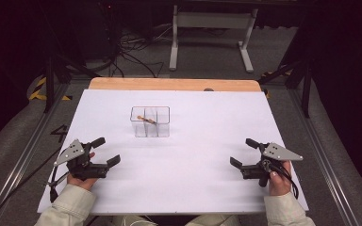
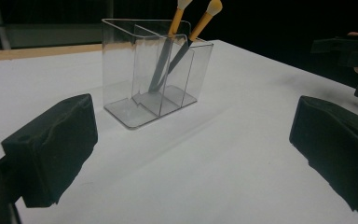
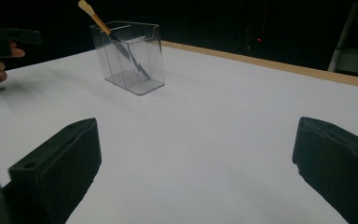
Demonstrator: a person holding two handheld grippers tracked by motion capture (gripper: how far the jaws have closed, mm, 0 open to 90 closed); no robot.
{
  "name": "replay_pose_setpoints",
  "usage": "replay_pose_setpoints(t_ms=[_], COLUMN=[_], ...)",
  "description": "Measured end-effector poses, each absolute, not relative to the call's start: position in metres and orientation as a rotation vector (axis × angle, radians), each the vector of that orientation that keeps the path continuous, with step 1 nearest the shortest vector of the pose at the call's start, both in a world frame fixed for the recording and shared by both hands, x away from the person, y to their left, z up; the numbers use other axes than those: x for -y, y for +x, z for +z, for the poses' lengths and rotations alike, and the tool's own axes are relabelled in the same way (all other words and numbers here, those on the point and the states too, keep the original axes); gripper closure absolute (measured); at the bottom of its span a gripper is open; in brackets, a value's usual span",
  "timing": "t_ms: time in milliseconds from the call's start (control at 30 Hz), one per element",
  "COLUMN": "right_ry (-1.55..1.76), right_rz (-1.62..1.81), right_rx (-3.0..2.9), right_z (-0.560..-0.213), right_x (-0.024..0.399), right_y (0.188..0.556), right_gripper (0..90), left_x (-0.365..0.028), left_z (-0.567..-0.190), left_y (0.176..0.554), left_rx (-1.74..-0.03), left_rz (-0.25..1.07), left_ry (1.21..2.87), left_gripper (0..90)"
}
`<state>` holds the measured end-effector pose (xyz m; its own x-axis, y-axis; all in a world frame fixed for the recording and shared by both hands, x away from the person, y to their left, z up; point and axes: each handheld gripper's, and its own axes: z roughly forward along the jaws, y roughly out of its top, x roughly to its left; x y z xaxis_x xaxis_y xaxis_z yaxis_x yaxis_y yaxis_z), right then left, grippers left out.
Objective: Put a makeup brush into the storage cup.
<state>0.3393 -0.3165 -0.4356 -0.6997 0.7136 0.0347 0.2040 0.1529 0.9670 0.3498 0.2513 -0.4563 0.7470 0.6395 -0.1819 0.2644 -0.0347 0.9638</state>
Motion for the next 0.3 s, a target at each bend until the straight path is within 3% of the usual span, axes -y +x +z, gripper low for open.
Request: replay_pose_setpoints(t_ms=[300], right_ry=[0.865], right_rz=[1.584], right_rx=[-2.000], right_z=[-0.4356], right_x=[0.3171], right_y=[0.3383], right_gripper=[1.9], left_x=[-0.2509], left_z=[-0.4563], left_y=[0.3497], left_rx=[-0.739], left_rz=[0.356], left_ry=[1.616], left_gripper=[1.6])
